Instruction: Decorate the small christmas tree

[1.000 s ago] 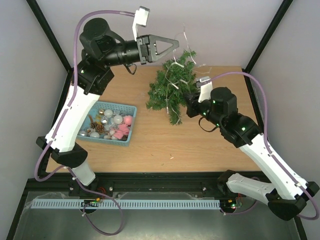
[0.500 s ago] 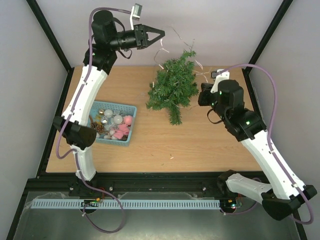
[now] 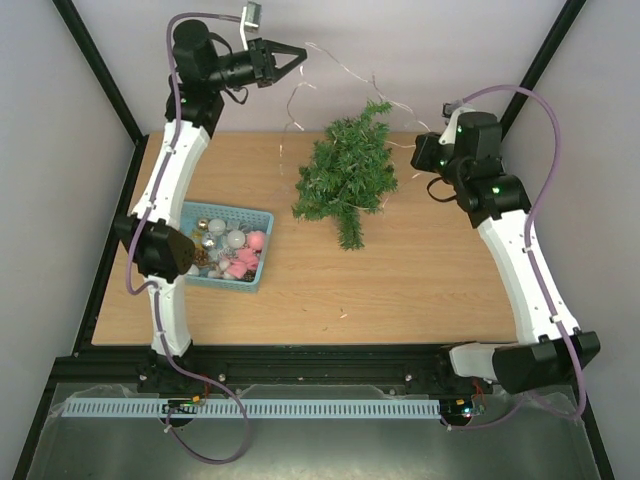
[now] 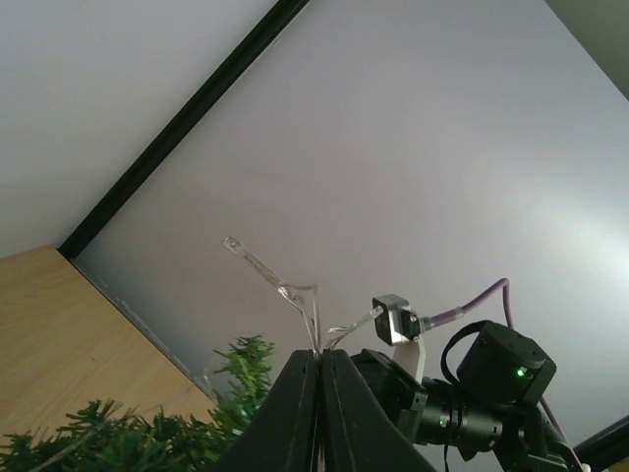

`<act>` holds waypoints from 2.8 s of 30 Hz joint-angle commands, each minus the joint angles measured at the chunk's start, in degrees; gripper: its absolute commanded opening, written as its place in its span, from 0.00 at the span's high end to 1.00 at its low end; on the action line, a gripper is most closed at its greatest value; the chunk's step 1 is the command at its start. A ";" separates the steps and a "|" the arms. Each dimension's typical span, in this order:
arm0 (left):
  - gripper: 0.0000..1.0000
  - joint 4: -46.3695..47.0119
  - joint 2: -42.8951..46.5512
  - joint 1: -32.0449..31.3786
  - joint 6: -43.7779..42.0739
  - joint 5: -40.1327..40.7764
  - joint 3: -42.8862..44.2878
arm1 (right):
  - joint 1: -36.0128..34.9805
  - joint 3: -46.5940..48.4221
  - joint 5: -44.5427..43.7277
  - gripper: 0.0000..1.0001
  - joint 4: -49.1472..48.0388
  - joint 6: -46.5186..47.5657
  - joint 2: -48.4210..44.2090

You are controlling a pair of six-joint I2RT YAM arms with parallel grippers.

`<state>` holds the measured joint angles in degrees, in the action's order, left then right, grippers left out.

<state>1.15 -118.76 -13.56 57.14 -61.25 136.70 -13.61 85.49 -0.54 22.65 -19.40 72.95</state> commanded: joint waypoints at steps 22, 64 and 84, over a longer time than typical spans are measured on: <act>0.98 18.78 -17.77 -0.79 9.87 -0.53 8.07 | 3.19 2.74 11.97 0.98 -1.19 -2.58 8.61; 0.98 -25.98 10.12 5.56 -28.57 10.71 -21.29 | 3.19 -0.77 9.36 0.60 5.14 -0.78 1.60; 0.98 -19.01 45.46 -3.87 -19.28 14.23 -62.35 | -12.63 -13.06 29.35 0.43 4.88 1.17 -13.53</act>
<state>-24.45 -77.25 -14.83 31.57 -45.30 80.68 -19.79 77.38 26.65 29.32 -19.22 61.67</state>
